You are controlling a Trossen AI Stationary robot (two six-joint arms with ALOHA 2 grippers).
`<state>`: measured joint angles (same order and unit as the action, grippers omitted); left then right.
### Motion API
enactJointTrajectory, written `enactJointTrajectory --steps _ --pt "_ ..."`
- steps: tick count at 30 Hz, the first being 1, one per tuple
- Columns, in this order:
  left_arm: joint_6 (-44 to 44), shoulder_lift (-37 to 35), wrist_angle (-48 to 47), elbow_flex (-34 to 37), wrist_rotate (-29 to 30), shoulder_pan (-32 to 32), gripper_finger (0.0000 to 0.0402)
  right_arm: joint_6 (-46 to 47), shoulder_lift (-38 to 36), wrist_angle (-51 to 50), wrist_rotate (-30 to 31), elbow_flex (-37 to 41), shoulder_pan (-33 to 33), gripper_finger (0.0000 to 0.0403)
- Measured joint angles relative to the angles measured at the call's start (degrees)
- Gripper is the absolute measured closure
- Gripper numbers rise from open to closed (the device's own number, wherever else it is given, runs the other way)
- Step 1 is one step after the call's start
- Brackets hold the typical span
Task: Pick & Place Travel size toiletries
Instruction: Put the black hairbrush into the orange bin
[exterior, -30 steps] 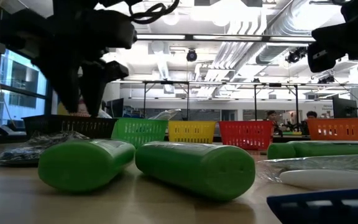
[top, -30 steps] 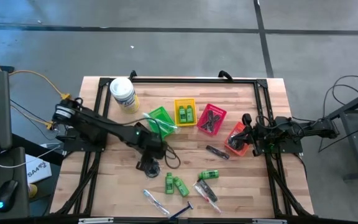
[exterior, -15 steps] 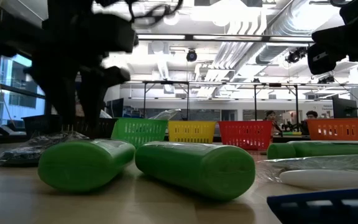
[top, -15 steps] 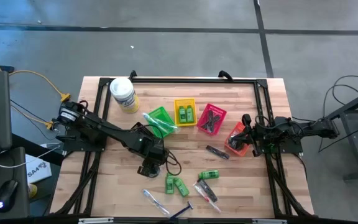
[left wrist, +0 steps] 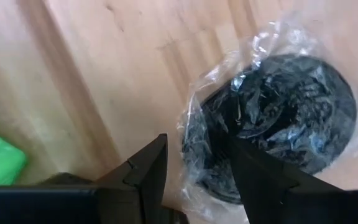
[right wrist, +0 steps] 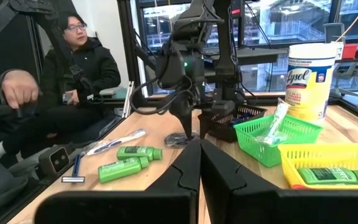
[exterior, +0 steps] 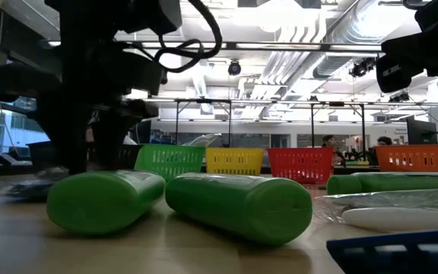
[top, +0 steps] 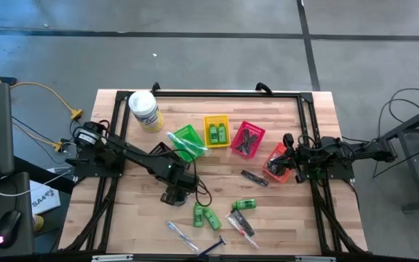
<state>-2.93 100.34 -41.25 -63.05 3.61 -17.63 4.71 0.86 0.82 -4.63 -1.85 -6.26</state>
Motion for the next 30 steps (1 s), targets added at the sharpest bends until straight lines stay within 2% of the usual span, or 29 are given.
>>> enactJointTrajectory --steps 2,5,11,18,25,30 --pt "-0.09 -0.01 0.04 0.00 0.42 0.00 0.0243 0.00 0.00 0.02 0.00 0.00 0.00 0.0400" --pt "-0.85 -0.01 0.45 0.00 0.42 0.00 0.0273 0.02 0.00 0.00 0.00 0.00 0.00 0.0400" --pt "-3.11 -0.01 0.73 0.00 -1.39 0.00 0.0387 0.02 0.00 -0.11 -0.01 0.00 0.00 0.0400" --pt "-2.88 -0.01 0.31 -0.90 -1.63 -0.02 0.0399 0.02 0.00 -0.07 -0.02 0.00 0.00 0.0400" --pt "-4.43 -2.15 -0.46 -7.11 -1.62 -0.02 0.0401 0.02 0.00 0.00 -0.02 0.00 0.00 0.0400" --pt "-9.57 -7.34 -0.74 -9.01 2.60 -0.03 0.0401 0.02 0.00 -0.09 -0.02 0.00 0.00 0.0400"
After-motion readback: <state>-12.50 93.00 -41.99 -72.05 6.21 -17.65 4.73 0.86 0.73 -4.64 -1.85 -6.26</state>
